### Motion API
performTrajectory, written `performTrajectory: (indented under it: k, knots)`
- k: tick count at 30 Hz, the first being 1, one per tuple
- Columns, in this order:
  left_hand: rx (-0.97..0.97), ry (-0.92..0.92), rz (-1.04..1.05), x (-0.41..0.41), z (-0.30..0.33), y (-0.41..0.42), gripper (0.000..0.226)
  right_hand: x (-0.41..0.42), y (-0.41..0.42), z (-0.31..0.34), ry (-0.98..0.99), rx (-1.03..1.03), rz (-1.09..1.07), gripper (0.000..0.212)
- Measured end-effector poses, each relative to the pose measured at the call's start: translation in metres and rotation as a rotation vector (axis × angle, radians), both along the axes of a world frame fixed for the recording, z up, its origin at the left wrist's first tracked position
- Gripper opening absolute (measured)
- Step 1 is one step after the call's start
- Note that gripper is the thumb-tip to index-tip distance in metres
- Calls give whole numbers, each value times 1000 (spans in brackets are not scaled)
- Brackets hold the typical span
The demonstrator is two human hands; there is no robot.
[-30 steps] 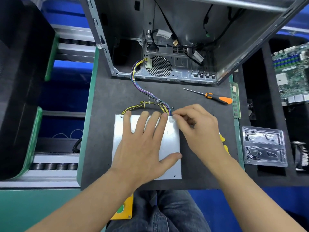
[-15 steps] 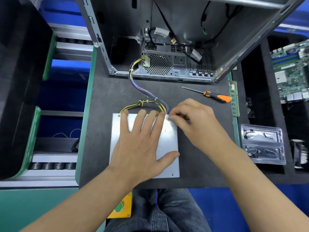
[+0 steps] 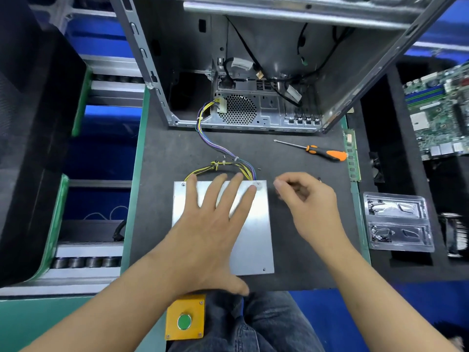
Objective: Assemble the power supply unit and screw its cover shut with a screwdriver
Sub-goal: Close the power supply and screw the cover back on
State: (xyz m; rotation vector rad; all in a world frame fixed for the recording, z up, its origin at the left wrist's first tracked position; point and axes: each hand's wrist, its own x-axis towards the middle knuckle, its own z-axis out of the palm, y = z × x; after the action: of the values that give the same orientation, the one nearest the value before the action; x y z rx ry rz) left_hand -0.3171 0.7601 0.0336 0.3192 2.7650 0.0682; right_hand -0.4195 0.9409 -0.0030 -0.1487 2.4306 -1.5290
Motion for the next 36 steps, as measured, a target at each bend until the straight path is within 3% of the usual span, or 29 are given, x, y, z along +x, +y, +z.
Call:
performTrajectory:
  k: [10, 36]
  knots:
    - [-27, -17, -27, -10, 17, -2, 130, 25, 38, -38, -221, -139, -375, 8]
    - [-114, 6, -23, -16, 51, -13, 131, 23, 43, -42, -255, -214, -317, 16]
